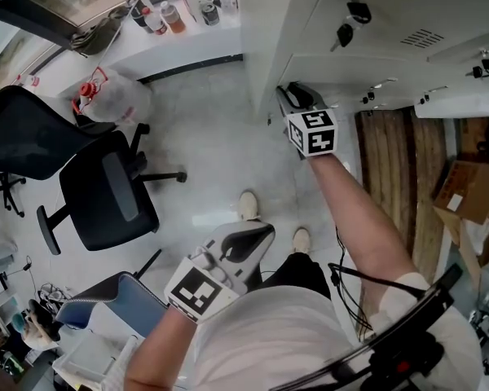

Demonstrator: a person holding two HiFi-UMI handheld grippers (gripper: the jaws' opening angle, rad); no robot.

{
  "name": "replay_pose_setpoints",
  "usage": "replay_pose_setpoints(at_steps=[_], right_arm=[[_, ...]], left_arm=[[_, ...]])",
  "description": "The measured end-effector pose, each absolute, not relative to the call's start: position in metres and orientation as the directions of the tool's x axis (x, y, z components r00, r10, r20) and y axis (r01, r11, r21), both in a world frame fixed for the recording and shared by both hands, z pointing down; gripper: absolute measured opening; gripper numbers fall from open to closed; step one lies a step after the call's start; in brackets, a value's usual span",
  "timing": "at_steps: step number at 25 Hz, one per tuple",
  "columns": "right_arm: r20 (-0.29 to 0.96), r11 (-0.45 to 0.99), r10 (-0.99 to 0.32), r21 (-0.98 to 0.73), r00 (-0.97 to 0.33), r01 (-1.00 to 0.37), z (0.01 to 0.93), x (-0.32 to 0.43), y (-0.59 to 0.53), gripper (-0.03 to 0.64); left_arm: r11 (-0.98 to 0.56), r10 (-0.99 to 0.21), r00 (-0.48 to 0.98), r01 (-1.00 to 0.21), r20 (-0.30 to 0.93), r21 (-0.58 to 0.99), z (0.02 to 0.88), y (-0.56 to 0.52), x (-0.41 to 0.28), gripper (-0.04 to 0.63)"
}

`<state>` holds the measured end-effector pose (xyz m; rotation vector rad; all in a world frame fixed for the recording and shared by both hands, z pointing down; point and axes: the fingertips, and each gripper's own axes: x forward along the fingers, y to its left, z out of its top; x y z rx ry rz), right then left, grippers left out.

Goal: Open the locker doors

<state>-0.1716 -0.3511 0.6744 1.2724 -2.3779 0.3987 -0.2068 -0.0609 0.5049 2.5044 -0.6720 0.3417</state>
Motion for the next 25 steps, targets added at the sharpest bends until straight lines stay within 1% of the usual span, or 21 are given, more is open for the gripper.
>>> replay_pose_setpoints(at_steps=[3, 8, 13, 17, 20, 22, 24, 25], right_arm=[[0.491, 0.524, -0.727, -0.057, -0.481, -0.85, 0.681, -0.169, -0.347, 0.09], [0.551, 0.455, -0.714, -0.104, -0.432, -0.884, 0.716, -0.146, -0.333, 0.091], [0.588, 0.386, -0.669, -0.249, -0.456, -0.888, 0.754, -0.136, -0.33, 0.087], [0.551, 0.303, -0.665, -0.418, -0.504, -0.856, 0.773, -0.138, -0.334, 0.059], [0.498, 0.256, -0.681, -0.525, -0.536, -0.812, 0.775, -0.14, -0.336, 0.05], [0.452, 0.21, -0.69, -0.623, -0.566, -0.753, 0.777, -0.139, -0.335, 0.046], [0.377, 0.132, -0.707, -0.762, -0.599, -0.634, 0.777, -0.138, -0.334, 0.04], [0.325, 0.082, -0.721, -0.837, -0.612, -0.541, 0.777, -0.138, -0.334, 0.036]], left_arm=[[-0.74, -0.399, 0.843, -0.528, 0.36, 0.416, 0.506, -0.062, -0.209, 0.012], [-0.735, -0.391, 0.844, -0.526, 0.368, 0.427, 0.512, -0.063, -0.21, 0.012], [-0.744, -0.37, 0.851, -0.512, 0.374, 0.429, 0.52, -0.061, -0.207, 0.012], [-0.734, -0.371, 0.849, -0.517, 0.378, 0.44, 0.527, -0.062, -0.21, 0.012], [-0.723, -0.379, 0.845, -0.525, 0.377, 0.449, 0.532, -0.065, -0.215, 0.012], [-0.718, -0.381, 0.844, -0.528, 0.379, 0.454, 0.535, -0.067, -0.217, 0.012], [-0.716, -0.382, 0.843, -0.529, 0.378, 0.456, 0.536, -0.069, -0.219, 0.012], [-0.716, -0.383, 0.843, -0.529, 0.377, 0.456, 0.537, -0.07, -0.22, 0.012]])
